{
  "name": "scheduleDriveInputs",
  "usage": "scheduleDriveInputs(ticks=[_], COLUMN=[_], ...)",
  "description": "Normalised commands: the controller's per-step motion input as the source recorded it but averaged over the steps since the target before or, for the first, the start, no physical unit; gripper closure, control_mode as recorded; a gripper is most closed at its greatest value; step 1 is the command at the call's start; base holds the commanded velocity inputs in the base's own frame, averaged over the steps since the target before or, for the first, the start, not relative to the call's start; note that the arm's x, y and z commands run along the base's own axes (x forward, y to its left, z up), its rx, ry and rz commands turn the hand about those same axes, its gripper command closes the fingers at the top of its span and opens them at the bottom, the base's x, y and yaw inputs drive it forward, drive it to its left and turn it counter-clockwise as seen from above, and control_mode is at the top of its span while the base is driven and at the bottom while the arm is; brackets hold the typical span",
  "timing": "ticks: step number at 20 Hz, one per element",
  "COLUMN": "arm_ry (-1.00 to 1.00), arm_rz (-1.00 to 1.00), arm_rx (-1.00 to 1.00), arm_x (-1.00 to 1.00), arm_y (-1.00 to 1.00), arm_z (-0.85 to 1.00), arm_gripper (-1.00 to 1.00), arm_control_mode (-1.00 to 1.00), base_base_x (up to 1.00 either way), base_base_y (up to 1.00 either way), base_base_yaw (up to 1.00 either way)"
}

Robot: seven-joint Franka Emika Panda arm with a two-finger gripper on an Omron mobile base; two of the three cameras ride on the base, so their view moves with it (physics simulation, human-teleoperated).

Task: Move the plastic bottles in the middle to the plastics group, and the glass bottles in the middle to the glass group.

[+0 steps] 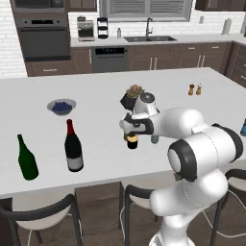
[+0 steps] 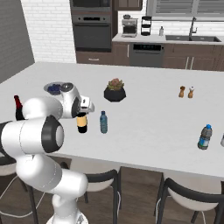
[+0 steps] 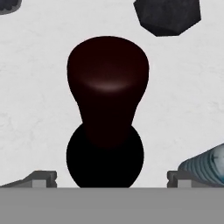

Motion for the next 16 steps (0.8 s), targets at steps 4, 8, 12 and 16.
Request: scheduleDriveInputs(ticks=[4, 8, 12, 16], arm_ry=[0.0, -0.01, -0.02, -0.03], arm_rz=[0.0, 0.0, 0.0, 0.0], arm_rx=[0.0, 0.0, 0.0, 0.0], arm_x=[0.0, 0.0, 0.05, 0.11], arm_y=[0.0, 0.0, 0.0, 0.0], arm_z=[-0.14, -0.05, -0.01, -0.01], arm_gripper=[-1.0, -1.0, -1.0, -1.0], arm_control_mode=[-1.0, -1.0, -1.0, -1.0], base_base_x=[0.0, 0.0, 0.0, 0.0], base_base_y=[0.0, 0.0, 0.0, 0.0], base_base_yaw=[0.0, 0.0, 0.0, 0.0])
